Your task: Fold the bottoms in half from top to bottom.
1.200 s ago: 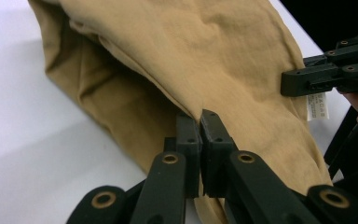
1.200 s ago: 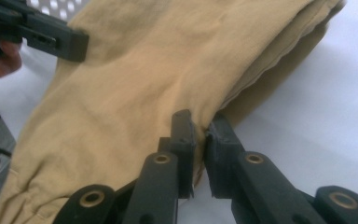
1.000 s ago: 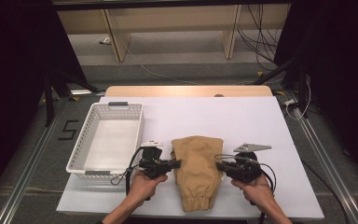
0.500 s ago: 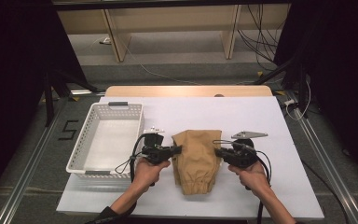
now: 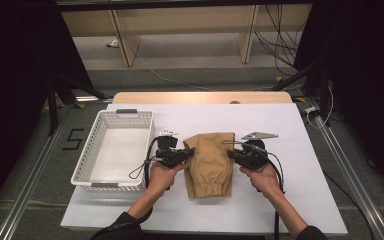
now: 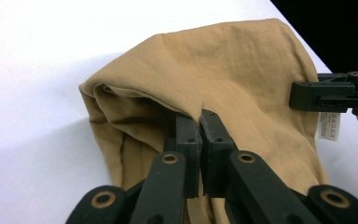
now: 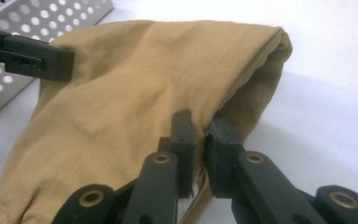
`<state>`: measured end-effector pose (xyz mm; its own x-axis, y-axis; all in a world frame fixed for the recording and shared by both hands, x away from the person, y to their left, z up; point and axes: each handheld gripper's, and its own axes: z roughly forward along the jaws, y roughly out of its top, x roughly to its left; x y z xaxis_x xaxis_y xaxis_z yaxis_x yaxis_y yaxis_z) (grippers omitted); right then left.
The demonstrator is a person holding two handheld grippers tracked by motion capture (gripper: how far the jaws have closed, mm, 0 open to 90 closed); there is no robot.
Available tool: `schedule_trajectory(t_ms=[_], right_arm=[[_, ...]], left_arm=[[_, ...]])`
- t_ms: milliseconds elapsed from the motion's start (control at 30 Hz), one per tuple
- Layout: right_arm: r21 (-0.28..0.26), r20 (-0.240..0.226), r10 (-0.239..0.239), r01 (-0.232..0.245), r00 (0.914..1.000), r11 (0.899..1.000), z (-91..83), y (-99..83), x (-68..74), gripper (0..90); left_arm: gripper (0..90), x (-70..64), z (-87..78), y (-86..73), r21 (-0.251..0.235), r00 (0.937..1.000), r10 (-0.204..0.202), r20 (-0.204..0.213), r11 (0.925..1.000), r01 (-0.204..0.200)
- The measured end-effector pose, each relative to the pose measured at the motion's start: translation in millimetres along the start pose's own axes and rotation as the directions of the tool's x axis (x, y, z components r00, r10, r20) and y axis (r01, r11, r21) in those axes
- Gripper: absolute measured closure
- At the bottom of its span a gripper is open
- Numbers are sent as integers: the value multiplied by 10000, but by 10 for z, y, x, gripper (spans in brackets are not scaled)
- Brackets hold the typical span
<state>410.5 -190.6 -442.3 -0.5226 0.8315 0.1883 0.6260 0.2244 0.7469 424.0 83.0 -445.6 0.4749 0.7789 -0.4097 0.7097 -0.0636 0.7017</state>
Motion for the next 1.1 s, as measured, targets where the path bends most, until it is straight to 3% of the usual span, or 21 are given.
schedule_trajectory(t_ms=[300,433,533,767,867,1033,1100], right_arm=[[674,373,-341,316,9987,9972,181,-47,-11,820],[914,453,-479,437,9978,9949,239,-85,-17,807],[974,518,-521,469,9973,9941,253,-94,-23,788],[1302,795,-727,620,9942,9895,290,-124,-42,716],[1226,1062,-838,706,9908,9899,249,-123,-34,659],[1248,931,-474,356,9945,9915,204,-144,-69,509],[1266,854,-266,157,9960,9918,203,-156,-93,468]], left_arm=[[860,91,128,-120,429,9987,99,-509,9991,-77],[856,87,154,-161,552,9969,324,-716,9981,-284],[853,87,182,-183,658,9943,557,-904,9966,-498],[831,112,214,-254,845,9918,654,-1095,9948,-563],[764,79,166,-247,790,9905,731,-1167,9948,-641],[561,5,102,-274,1007,9835,1032,-1483,9909,-888],[504,17,108,-294,1096,9825,886,-1637,9914,-711]])
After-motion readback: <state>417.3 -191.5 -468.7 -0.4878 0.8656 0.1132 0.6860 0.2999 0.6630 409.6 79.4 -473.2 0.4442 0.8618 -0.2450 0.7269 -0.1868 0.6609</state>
